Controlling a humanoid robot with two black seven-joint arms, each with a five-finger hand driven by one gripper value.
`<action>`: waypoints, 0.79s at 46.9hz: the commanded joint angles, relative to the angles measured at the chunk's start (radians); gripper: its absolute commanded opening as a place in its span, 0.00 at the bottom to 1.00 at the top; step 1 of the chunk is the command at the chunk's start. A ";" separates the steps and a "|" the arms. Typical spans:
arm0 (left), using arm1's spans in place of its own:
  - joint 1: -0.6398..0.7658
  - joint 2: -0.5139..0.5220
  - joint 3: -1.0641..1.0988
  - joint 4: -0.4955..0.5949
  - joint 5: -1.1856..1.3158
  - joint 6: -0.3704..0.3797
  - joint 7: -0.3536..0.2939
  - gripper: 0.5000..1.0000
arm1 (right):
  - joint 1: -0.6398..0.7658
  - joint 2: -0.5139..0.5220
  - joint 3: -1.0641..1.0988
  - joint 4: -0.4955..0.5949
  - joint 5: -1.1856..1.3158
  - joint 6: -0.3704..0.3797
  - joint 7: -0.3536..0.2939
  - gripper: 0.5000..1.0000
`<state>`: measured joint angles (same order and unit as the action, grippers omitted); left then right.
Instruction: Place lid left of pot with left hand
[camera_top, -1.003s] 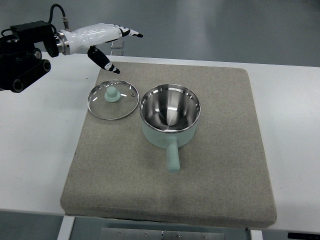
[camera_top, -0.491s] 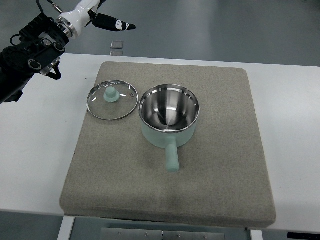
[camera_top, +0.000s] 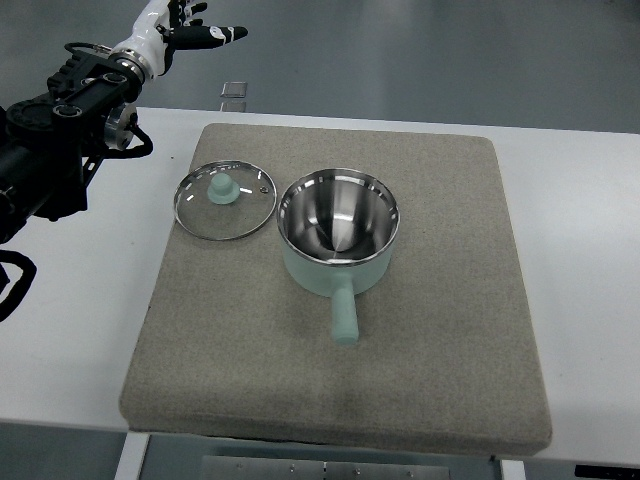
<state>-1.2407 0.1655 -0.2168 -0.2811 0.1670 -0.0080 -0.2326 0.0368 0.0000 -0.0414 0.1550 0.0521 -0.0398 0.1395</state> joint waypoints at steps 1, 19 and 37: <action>0.018 -0.014 -0.032 -0.001 -0.004 -0.012 0.007 0.92 | 0.000 0.000 0.000 0.000 0.000 0.000 0.000 0.85; 0.121 -0.038 -0.257 0.002 -0.004 -0.148 0.001 0.92 | 0.000 0.000 0.000 0.000 0.000 0.000 0.000 0.85; 0.124 -0.040 -0.378 0.045 -0.083 -0.233 -0.060 0.92 | 0.000 0.000 0.000 0.000 0.000 0.000 0.000 0.85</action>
<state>-1.1154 0.1266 -0.5814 -0.2420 0.0962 -0.2336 -0.2930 0.0368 0.0000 -0.0414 0.1549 0.0522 -0.0399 0.1393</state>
